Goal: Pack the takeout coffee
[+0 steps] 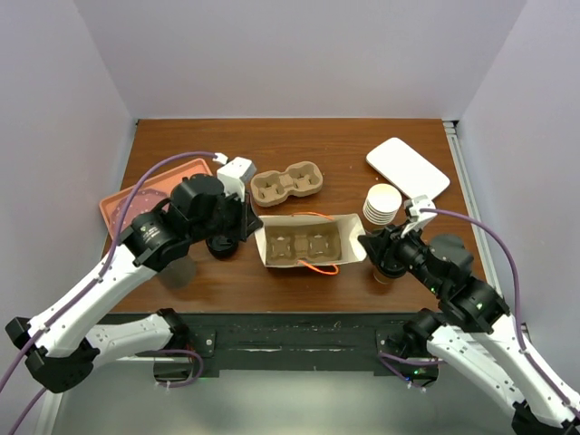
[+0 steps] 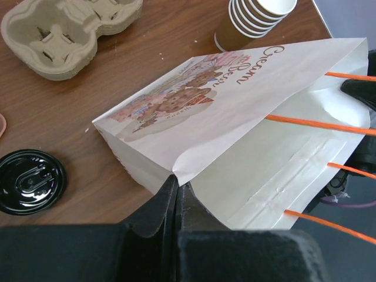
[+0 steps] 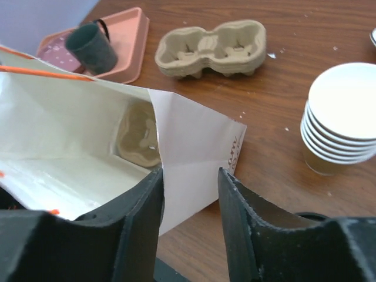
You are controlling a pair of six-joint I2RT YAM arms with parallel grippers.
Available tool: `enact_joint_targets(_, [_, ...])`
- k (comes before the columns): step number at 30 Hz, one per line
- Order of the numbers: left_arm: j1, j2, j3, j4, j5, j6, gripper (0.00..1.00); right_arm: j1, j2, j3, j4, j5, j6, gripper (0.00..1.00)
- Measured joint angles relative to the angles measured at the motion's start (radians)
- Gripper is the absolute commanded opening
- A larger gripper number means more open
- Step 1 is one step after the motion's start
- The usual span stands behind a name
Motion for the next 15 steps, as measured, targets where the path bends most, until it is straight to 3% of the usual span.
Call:
enact_joint_targets(5, [-0.001,-0.037,-0.066,0.040,0.032,0.023,0.00,0.000,0.099,0.106,-0.076,-0.001,0.042,0.66])
enact_joint_targets(15, [-0.001,-0.084,-0.081,0.069,0.047,0.100,0.00,0.000,0.125,0.243,-0.094,-0.096,0.081,0.68])
